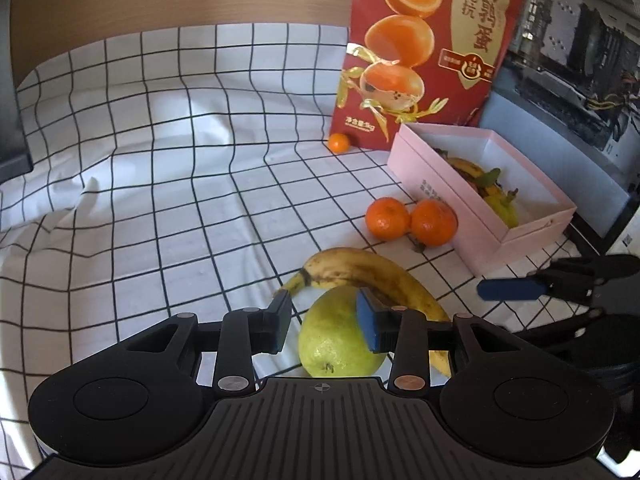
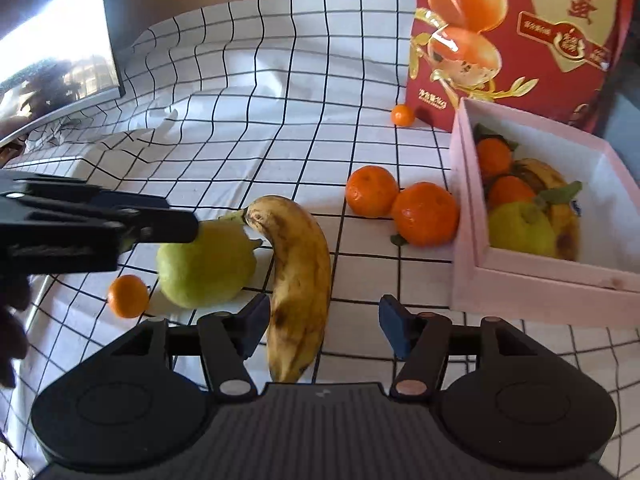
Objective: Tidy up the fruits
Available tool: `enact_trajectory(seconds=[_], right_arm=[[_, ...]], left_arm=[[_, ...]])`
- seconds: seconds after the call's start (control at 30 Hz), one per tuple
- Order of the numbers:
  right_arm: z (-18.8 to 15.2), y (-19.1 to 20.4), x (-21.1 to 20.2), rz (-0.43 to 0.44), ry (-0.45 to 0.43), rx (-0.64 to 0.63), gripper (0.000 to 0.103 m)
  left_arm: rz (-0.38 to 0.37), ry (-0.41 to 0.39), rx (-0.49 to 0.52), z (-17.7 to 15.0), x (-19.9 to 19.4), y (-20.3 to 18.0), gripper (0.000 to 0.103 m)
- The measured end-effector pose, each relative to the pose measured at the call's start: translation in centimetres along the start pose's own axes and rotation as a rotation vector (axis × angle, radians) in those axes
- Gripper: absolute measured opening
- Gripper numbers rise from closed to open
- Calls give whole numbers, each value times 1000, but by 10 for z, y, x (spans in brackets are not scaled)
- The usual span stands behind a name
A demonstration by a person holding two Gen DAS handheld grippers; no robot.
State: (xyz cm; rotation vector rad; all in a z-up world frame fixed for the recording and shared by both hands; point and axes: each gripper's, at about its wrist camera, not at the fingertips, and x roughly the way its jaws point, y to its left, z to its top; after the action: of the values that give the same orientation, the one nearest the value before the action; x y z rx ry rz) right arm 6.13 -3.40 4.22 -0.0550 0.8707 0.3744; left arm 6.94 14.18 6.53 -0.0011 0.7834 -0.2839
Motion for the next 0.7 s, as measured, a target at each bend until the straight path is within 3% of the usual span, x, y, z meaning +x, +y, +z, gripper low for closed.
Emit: enact_trajectory(seconds=[0.17, 0.33, 0.43, 0.5, 0.57, 0.7], right_arm=[[11, -4, -8, 47, -19, 70, 61], [26, -5, 7, 215, 24, 220, 60], [29, -2, 20, 270, 40, 264, 54], [31, 1, 25, 298, 49, 281, 51], [33, 8, 27, 354, 78, 279, 40], [37, 31, 20, 357, 73, 202, 40]], left_arm=[[-50, 14, -46, -14, -11, 9, 45], [-74, 11, -98, -29, -19, 13, 48], [-58, 9, -113, -36, -23, 15, 48], [-47, 13, -125, -41, -27, 18, 45], [-21, 21, -119, -45, -30, 20, 42], [-8, 12, -134, -57, -42, 24, 42]])
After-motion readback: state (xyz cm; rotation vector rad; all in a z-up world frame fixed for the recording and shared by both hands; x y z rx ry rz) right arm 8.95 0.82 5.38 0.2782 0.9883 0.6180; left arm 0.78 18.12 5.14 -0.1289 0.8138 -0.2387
